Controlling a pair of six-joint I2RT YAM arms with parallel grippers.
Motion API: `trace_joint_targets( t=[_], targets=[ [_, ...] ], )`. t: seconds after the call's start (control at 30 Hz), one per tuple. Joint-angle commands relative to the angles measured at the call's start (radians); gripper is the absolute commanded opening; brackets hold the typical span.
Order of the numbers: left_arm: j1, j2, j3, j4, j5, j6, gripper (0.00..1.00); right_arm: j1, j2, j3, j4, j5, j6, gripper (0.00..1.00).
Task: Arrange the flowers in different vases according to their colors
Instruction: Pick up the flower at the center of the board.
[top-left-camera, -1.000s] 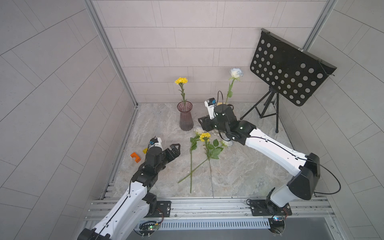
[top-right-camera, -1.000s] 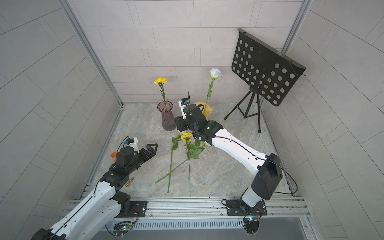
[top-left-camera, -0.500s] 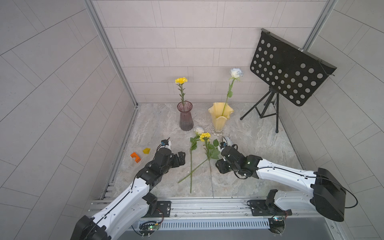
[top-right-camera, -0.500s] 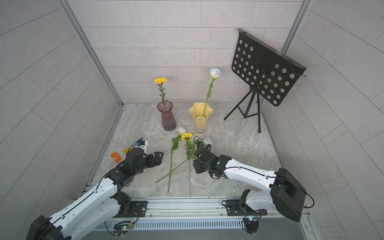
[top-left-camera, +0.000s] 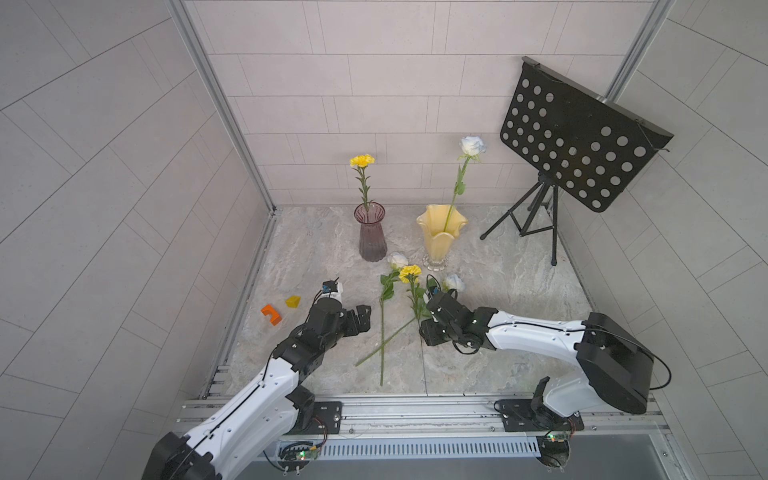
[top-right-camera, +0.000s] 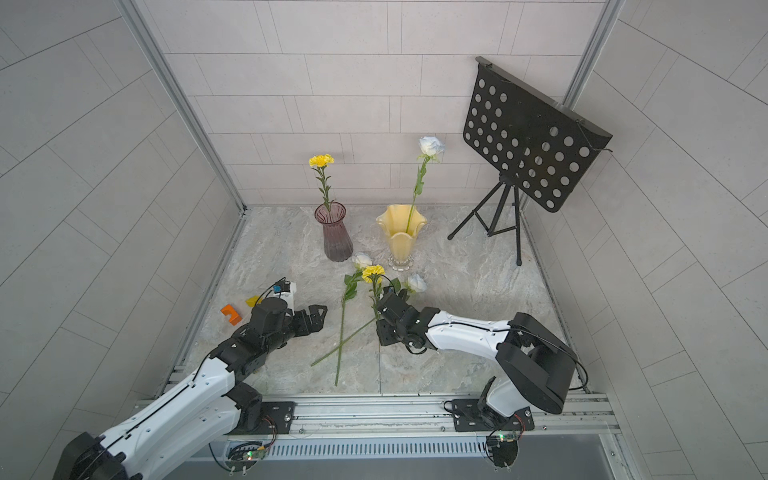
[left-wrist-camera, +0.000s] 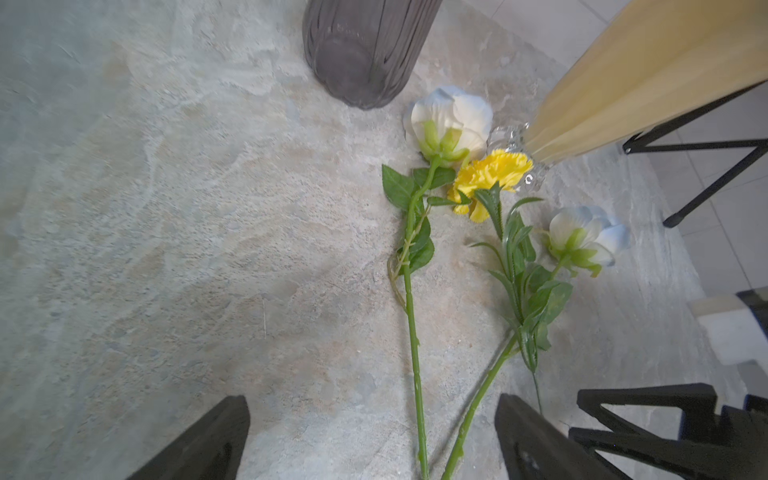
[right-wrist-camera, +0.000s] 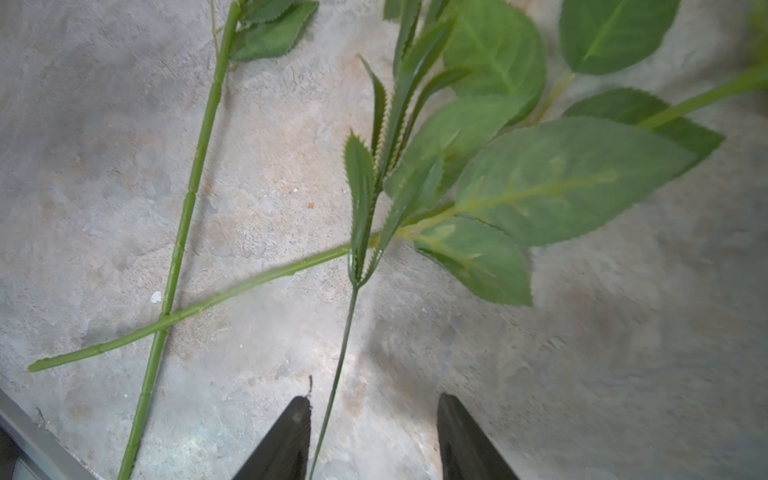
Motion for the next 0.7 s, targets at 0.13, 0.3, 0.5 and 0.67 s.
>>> trace_joint_targets(
  t=[0.13,0.3,0.5,0.67],
  targets=[
    [-0.006,0.119,0.065,0.008,0.086,0.032,1.0,0.025,0.086,0.06,0.014,-0.02,0.004,0.47],
    [-0.007,0.107,0.06,0.008,0.079,0.029,1.0,0.029,0.106,0.063,0.02,-0.019,0.005,0.43],
    [-0.007,0.088,0.051,0.008,0.066,0.025,1.0,0.028,0.129,0.067,0.031,-0.022,0.005,0.4],
    [-0.007,0.09,0.051,0.008,0.064,0.022,1.0,0.028,0.145,0.071,0.034,-0.027,0.003,0.36]
  ],
)
